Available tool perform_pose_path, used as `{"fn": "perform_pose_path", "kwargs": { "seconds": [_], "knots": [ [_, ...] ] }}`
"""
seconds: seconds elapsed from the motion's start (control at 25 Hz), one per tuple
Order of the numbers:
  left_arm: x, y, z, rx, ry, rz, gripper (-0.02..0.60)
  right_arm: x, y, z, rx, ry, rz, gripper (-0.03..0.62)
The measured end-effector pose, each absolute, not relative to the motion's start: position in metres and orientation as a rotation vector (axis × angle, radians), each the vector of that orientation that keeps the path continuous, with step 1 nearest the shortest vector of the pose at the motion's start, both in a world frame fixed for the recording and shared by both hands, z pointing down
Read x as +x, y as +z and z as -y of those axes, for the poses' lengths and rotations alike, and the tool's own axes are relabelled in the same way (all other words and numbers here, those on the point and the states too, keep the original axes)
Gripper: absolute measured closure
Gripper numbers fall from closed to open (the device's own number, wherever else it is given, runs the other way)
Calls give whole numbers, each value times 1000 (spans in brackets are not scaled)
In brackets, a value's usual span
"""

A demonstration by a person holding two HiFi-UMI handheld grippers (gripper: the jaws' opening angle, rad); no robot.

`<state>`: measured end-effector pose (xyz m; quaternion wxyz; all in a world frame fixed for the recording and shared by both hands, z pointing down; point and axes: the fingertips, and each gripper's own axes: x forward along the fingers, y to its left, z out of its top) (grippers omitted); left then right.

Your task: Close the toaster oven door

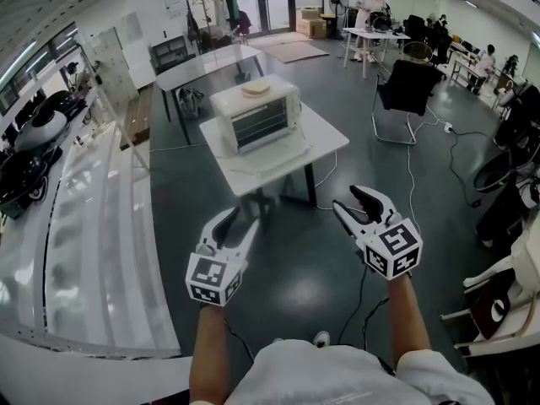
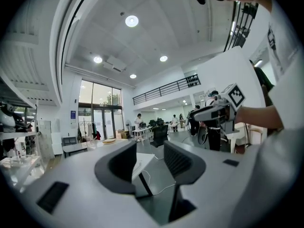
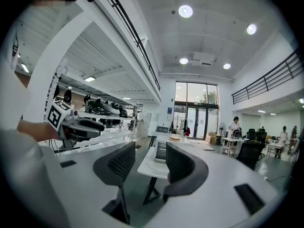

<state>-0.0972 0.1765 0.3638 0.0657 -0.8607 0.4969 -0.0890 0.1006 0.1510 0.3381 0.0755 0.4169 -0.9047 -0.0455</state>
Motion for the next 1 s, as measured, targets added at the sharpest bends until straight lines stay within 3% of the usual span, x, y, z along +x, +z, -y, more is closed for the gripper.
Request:
{"fn": "perform_pose_path", "kwargs": {
  "seconds": [1.0],
  "knots": [
    [-31,392,-156,-2574,-347,-1595,413,178,371,-117,1194,-90,2715,399]
  ]
}}
